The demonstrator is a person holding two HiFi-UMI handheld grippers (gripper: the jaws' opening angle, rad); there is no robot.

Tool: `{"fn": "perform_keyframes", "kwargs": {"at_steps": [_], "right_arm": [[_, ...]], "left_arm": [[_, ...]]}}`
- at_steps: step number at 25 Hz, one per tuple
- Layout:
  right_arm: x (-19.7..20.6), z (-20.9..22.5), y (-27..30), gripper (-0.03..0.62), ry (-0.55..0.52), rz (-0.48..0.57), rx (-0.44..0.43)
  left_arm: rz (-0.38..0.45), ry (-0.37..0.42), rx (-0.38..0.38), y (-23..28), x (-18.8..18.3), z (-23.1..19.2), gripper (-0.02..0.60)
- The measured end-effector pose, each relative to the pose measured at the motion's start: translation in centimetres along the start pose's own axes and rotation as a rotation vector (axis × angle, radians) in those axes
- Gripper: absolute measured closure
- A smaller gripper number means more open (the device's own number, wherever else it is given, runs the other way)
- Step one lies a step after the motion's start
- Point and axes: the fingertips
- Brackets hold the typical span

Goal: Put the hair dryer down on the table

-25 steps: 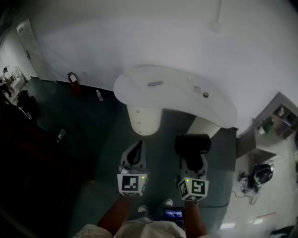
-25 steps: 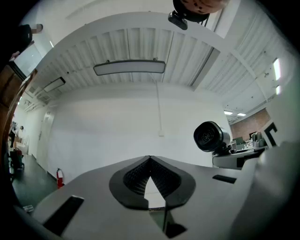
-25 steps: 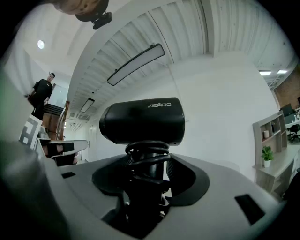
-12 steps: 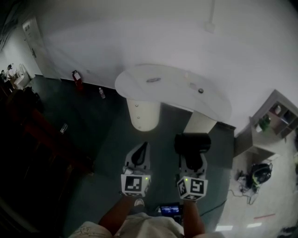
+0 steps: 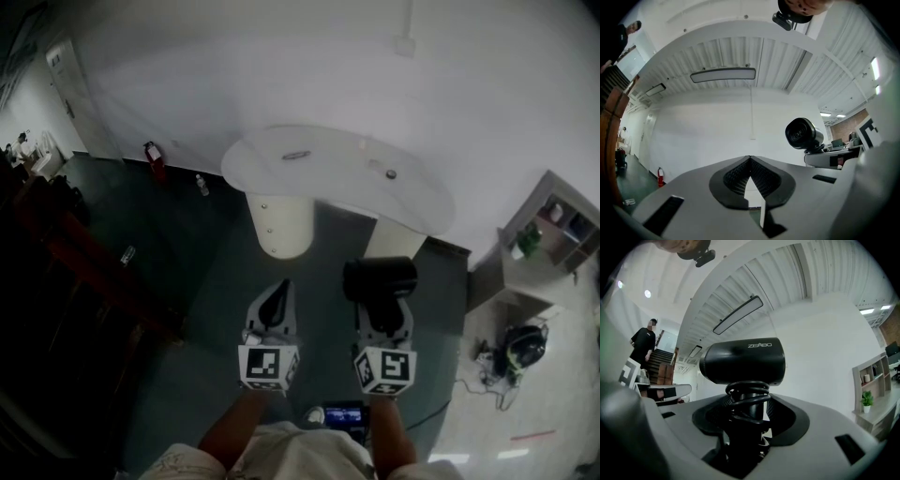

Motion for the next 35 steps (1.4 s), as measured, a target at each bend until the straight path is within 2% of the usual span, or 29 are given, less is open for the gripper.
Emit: {"fn": "perform_keyframes", "kwargs": {"at_steps": [5,11,21,26,35], "right_arm": [[-0.2,0.8,0.4,0.359,0.010,0.005,0.000],[-0.3,0.3,3.4,0.359,-0.012,0.008,0.002],[0.7,-1.2,13.7,0.359,-0.021,-0.018,0.005],[0.6,-2.7,19.3,0.359,-0.030,-0.021,0.006],[1.7,-3.8,26.4,0.359,-0.020,-0.038,0.026]], "left_arm": [[0.004,0.002,0.007,0.6,-0.2,0.8,0.583],[0.005,-0.030,0.023,3.5,0.2,-0.9,0.583],[0.039,-0.031,0.045,11.8,-0.2,-7.0,0.583],[0.038,-0.056,0.047,15.9,-0.2,-10.7,0.583],[0.025,-0.046,0.052,20.9,0.2,-15.9,0.584]]}}
Point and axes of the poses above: the fingertips, and each gripper's own axes: y forward along the fingers, z to its right, x out of its underside, and after that the axes turned 7 degrees about -y, right-handed
